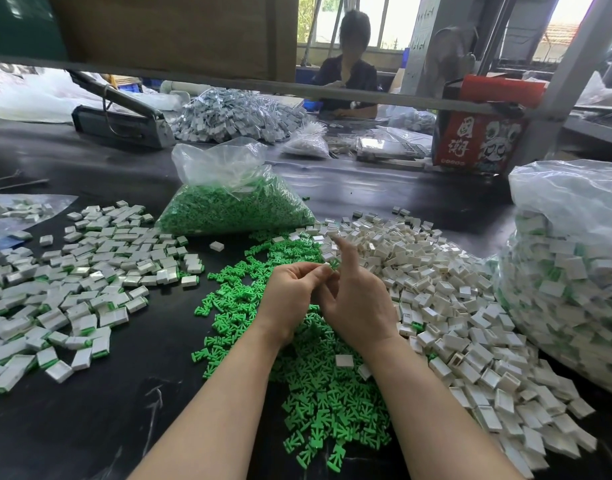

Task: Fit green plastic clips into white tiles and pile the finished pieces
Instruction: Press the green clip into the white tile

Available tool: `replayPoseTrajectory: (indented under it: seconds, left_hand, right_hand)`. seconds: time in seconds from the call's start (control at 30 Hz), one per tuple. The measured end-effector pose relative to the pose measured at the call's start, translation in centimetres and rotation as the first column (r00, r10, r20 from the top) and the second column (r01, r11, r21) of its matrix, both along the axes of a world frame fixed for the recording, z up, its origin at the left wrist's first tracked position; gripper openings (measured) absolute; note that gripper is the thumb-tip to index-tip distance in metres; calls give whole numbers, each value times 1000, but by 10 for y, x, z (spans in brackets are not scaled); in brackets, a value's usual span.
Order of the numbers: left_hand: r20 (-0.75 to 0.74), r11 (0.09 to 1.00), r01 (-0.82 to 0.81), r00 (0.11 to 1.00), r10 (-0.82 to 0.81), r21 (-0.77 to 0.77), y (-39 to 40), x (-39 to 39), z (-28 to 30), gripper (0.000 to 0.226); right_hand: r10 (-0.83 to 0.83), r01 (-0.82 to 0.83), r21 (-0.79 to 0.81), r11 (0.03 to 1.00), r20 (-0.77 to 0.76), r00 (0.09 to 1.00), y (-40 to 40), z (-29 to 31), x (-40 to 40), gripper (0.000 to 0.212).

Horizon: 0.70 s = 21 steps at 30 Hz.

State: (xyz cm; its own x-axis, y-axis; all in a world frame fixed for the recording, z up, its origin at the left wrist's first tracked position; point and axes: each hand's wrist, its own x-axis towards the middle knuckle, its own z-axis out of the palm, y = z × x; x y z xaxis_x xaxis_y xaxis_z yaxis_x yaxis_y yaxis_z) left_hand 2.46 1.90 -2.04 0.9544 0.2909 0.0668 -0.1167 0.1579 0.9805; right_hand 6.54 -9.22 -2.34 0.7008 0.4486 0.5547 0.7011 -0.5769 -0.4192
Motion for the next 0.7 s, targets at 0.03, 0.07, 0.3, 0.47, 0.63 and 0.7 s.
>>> replayPoseTrajectory:
  seconds: [0.03, 0.07, 0.3, 0.47, 0.63, 0.7]
  left_hand:
    - [4, 1000, -1, 1000, 1, 6, 0, 0, 0, 25]
    - [10, 1000, -2, 1000, 2, 8, 0, -1, 0, 25]
    - [33, 999, -46, 998, 46, -1, -6, 1, -1, 30]
    - [14, 997, -67, 998, 67, -24, -9, 4, -6, 28]
    - [42, 998, -59, 997, 60, -7, -12, 7, -6, 28]
    - [48, 998, -58, 997, 58, -3, -12, 6, -6, 27]
  right_hand:
    - [10, -9, -9, 1000, 22, 1000, 0, 0, 0, 57]
    - [11, -10, -17, 1000, 34, 999, 1, 1, 0, 51]
    - [-39, 38, 24, 999, 22, 999, 0, 0, -1, 27]
    - [-58, 58, 5, 998, 6, 998, 1, -3, 1, 19]
    - [-52, 51, 23, 998, 48, 998, 1, -4, 1, 13]
    - [-44, 42, 37, 998, 52, 998, 1, -5, 3, 13]
